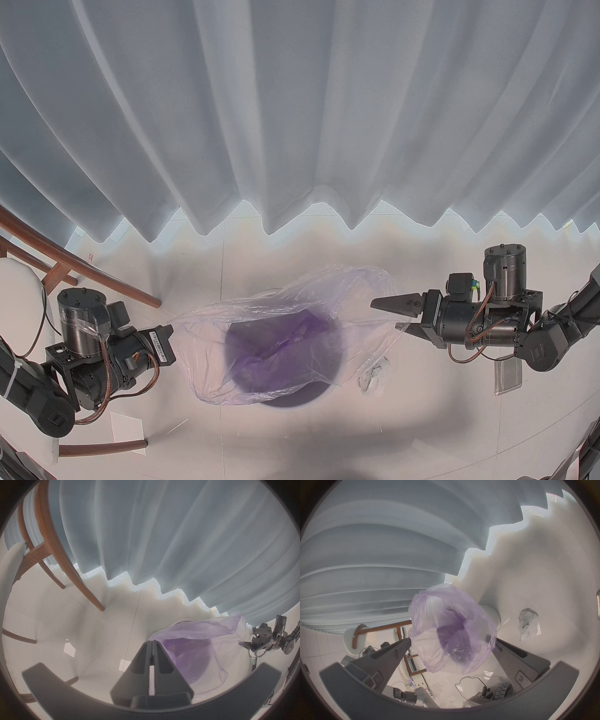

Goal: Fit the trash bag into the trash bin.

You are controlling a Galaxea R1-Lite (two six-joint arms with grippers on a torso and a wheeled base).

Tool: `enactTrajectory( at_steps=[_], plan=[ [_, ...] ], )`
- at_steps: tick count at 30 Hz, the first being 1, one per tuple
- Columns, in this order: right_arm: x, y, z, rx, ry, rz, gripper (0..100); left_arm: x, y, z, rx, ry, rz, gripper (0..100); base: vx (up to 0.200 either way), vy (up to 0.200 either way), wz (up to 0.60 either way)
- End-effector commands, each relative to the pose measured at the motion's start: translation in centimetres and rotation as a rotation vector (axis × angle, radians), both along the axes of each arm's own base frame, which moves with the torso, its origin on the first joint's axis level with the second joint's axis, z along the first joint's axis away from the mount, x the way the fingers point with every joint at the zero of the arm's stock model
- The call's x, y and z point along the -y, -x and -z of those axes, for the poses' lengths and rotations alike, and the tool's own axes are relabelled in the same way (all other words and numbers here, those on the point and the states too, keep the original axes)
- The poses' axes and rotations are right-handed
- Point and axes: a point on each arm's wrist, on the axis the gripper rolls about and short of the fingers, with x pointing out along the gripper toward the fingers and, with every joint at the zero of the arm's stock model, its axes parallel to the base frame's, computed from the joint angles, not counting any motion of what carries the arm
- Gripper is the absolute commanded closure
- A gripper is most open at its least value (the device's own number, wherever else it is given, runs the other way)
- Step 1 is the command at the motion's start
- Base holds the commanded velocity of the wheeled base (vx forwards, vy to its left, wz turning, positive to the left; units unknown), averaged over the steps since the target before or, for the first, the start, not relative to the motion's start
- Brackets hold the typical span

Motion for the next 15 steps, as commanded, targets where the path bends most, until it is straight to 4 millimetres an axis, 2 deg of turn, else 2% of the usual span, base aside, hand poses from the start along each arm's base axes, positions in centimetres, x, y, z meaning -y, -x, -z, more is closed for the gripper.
enactTrajectory(
  at_steps=[1, 5, 9, 15],
  plan=[
    [-0.1, 0.5, 0.6, -0.009, 0.023, -0.018, 0, 0.0, 0.3, -0.1, 0.003, -0.002, 0.001, 100, 0.200, 0.000, 0.00],
    [-0.2, 0.9, 1.2, -0.005, 0.052, -0.041, 0, 0.2, 0.1, -0.1, 0.012, -0.001, 0.004, 100, 0.200, 0.000, 0.00],
    [-0.6, 1.2, 1.7, -0.019, 0.061, -0.056, 0, 0.2, -0.2, -0.2, 0.039, 0.002, -0.013, 100, 0.000, 0.000, 0.00],
    [-2.0, 2.3, 3.5, -0.078, 0.093, -0.117, 0, 0.4, -0.2, 1.4, -0.008, -0.060, -0.084, 100, 0.000, 0.000, 0.00]
  ],
)
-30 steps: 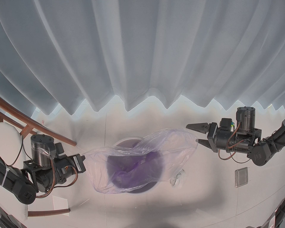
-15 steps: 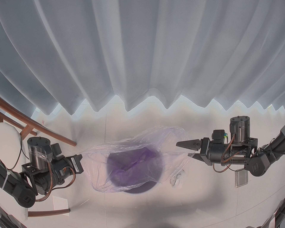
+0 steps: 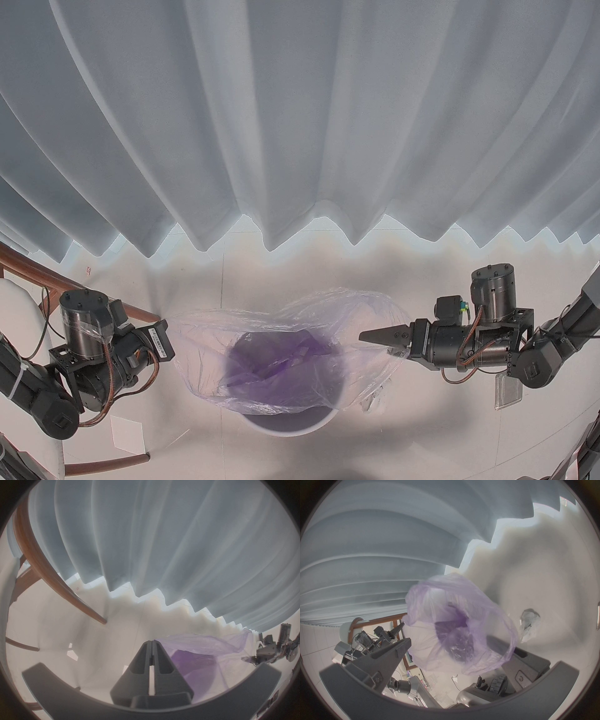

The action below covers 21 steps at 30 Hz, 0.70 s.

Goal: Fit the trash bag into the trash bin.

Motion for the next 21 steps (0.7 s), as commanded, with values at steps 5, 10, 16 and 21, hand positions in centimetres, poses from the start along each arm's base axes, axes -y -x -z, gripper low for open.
enactTrajectory(
  at_steps=[5, 10, 16, 21],
  plan=[
    [-1.3, 0.7, 2.5, -0.073, 0.044, -0.051, 0, 0.3, 1.4, 2.6, -0.106, -0.076, 0.010, 100, 0.000, 0.000, 0.00],
    [-1.4, 0.7, 2.3, -0.065, 0.038, -0.050, 0, 1.0, 1.1, 2.0, -0.051, -0.034, 0.062, 100, 0.000, 0.000, 0.00],
    [-1.5, 0.5, 2.2, -0.060, 0.030, -0.051, 0, 1.2, 0.0, 0.2, 0.079, 0.055, 0.128, 100, -0.067, 0.000, 0.00],
    [-1.5, 0.5, 2.1, -0.058, 0.027, -0.049, 0, 1.1, 0.1, 0.4, 0.068, 0.049, 0.127, 100, -0.200, 0.000, 0.00]
  ],
)
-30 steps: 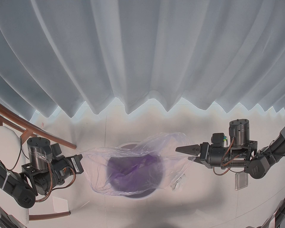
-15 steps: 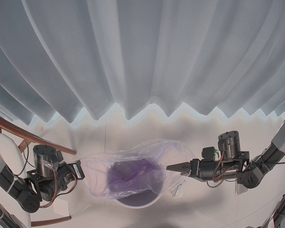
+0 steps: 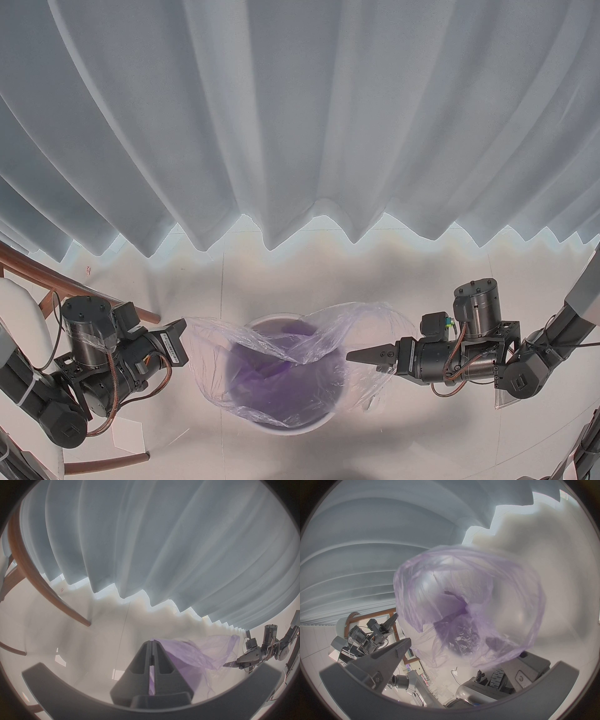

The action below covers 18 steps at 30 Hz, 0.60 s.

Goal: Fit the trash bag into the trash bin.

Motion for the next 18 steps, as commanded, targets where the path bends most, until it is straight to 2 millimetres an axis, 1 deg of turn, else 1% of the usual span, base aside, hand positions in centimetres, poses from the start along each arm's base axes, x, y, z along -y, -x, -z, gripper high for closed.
enactTrajectory(
  at_steps=[1, 4, 5, 7, 11, 18],
  plan=[
    [-0.04, -0.02, 0.00, -0.001, -0.001, -0.001, 0, -0.06, -0.04, 0.03, -0.003, -0.002, -0.003, 100, -0.200, 0.000, 0.00],
    [-0.05, -0.04, -0.02, -0.002, -0.002, 0.000, 0, -0.06, -0.03, 0.04, -0.003, -0.004, -0.004, 100, -0.200, 0.000, 0.00],
    [-0.06, -0.05, -0.03, -0.001, -0.003, 0.000, 0, -0.43, 0.10, 0.34, -0.010, -0.040, -0.008, 100, -0.200, 0.000, 0.00],
    [-0.08, -0.08, -0.02, -0.001, -0.003, 0.000, 0, -0.76, 0.05, 0.45, -0.010, -0.059, -0.017, 100, -0.200, 0.000, 0.00],
    [-0.06, -0.05, 0.01, -0.004, -0.003, 0.000, 0, -0.68, -0.66, 0.16, 0.016, -0.061, -0.041, 100, -0.200, 0.000, 0.00],
    [-0.12, -0.07, -0.16, 0.004, -0.009, -0.001, 0, -0.78, -0.74, 0.32, 0.012, -0.075, -0.076, 100, 0.000, 0.000, 0.00]
  ],
)
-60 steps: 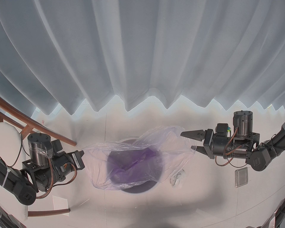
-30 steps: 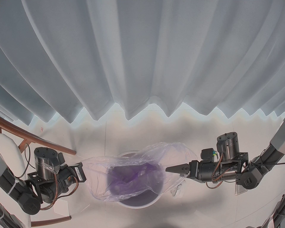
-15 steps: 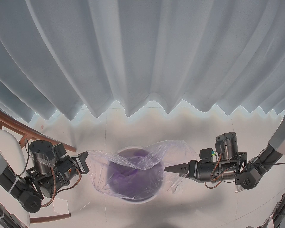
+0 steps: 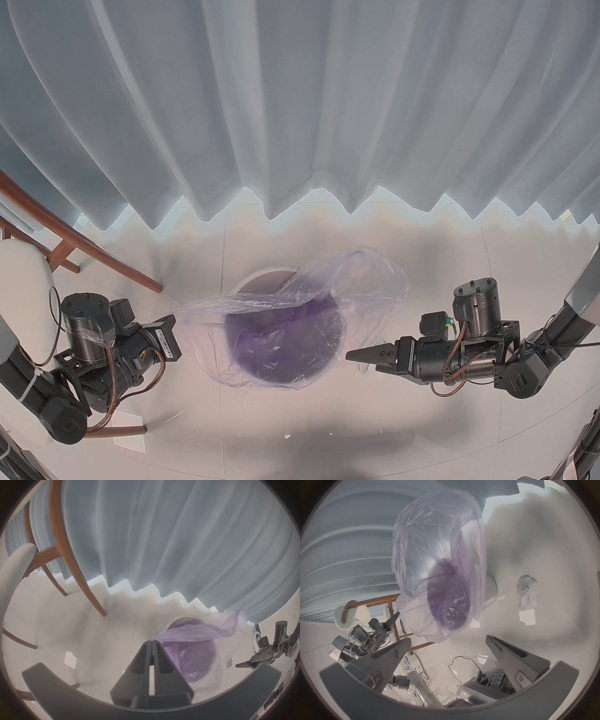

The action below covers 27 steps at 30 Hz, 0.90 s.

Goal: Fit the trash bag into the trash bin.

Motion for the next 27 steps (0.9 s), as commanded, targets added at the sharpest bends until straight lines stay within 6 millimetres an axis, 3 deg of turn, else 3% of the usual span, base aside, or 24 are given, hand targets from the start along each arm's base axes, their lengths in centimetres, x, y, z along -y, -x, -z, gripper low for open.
enactTrajectory(
  at_steps=[1, 10, 14, 17, 24, 27],
  plan=[
    [-0.1, 0.0, -0.1, 0.006, -0.004, -0.001, 0, 0.0, -0.1, 0.1, -0.003, -0.001, -0.003, 100, 0.000, 0.000, 0.00],
    [-2.0, 0.8, -1.4, -0.001, -0.129, -0.004, 0, 0.4, -1.2, -0.2, 0.023, 0.013, -0.018, 100, 0.000, 0.000, 0.00],
    [-2.6, 1.9, -4.7, -0.056, -0.311, 0.032, 0, 0.6, -1.5, -0.6, 0.039, 0.037, -0.065, 100, 0.000, 0.000, 0.00],
    [-3.3, 2.2, -4.5, -0.059, -0.304, 0.020, 0, 0.5, -1.3, -0.4, 0.033, 0.024, -0.074, 100, 0.000, 0.000, 0.00],
    [-4.5, 0.9, -4.4, 0.013, -0.285, 0.136, 0, 1.1, -0.1, 0.6, -0.008, -0.030, -0.044, 100, 0.000, 0.000, 0.00],
    [-5.8, -1.3, -2.6, 0.094, -0.193, 0.152, 0, 1.7, 0.3, 0.7, -0.013, -0.026, -0.012, 100, 0.000, 0.000, 0.00]
  ],
)
